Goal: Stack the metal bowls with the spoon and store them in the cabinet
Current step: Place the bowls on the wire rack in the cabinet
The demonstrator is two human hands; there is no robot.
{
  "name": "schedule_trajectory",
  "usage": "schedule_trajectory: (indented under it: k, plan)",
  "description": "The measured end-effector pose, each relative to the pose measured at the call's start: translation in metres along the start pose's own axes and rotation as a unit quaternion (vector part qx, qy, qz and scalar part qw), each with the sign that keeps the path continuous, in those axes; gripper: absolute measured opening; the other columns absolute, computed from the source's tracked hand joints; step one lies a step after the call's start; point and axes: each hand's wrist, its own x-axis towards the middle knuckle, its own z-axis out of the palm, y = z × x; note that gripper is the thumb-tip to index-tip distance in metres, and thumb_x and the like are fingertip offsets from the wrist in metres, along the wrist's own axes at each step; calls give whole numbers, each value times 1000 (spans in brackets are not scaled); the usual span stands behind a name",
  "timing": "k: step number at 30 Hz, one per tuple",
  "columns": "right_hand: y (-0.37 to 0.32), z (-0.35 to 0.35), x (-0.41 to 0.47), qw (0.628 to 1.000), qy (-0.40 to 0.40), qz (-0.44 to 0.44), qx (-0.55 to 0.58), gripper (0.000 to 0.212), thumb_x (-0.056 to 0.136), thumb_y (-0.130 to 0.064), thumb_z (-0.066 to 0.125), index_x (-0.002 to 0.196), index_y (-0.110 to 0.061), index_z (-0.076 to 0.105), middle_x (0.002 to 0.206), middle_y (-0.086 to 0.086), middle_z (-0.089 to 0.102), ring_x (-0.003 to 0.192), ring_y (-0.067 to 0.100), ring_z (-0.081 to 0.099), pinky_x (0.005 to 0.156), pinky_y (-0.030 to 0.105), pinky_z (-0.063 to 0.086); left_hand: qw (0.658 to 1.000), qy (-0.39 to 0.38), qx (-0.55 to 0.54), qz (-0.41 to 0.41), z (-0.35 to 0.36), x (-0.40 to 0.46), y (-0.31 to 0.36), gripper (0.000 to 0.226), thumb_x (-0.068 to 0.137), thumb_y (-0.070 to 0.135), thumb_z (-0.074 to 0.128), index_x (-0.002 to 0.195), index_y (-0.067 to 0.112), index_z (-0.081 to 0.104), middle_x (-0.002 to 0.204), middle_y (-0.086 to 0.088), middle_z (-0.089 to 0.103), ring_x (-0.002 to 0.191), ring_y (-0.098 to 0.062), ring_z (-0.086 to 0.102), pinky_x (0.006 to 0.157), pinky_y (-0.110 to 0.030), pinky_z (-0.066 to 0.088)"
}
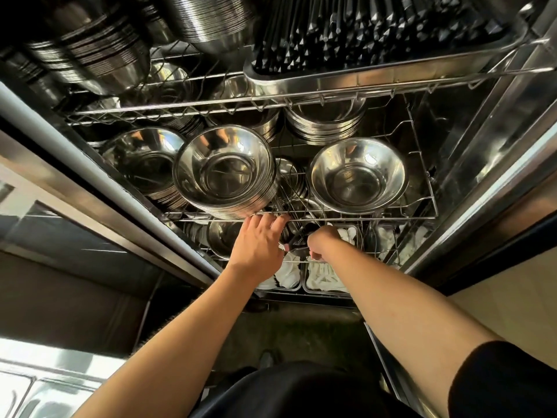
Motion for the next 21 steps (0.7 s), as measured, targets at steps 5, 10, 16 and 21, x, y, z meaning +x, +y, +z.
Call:
schedule_trajectory:
  k: [5,10,16,21]
  plan:
    - [1,2,9,998,3,-10,-65,24,99,-1,56,119,10,62,49,10,63,34,14,60,34,16,46,1000,4,1,-7,1,0,1,67,79,28,66,142,18,44,123,-10,61,111,-31,55,106,-46,39]
    - [-2,6,-1,998,-57,-5,13,31,98,8,56,129,4,57,73,12,57,47,17,57,52,21,57,1000,18,5,-5,1,-2,2,70,74,28,69,140,17,47,117,-9,62,105,-30,56,103,-46,42]
    - [15,-2,-27,988,-116,-87,58,38,96,6,59,134,7,58,86,11,63,87,25,61,94,37,55,1000,27,-5,-4,2,-3,2,68,81,36,65,142,17,44,119,-8,61,108,-30,55,104,-44,41]
    - [20,-27,-68,983,-102,-151,36,31,95,-6,68,126,-8,62,100,11,70,69,15,60,76,34,60,1000,-4,-21,-18,-2,0,3,71,82,39,61,147,19,41,129,-7,59,121,-29,51,111,-42,36]
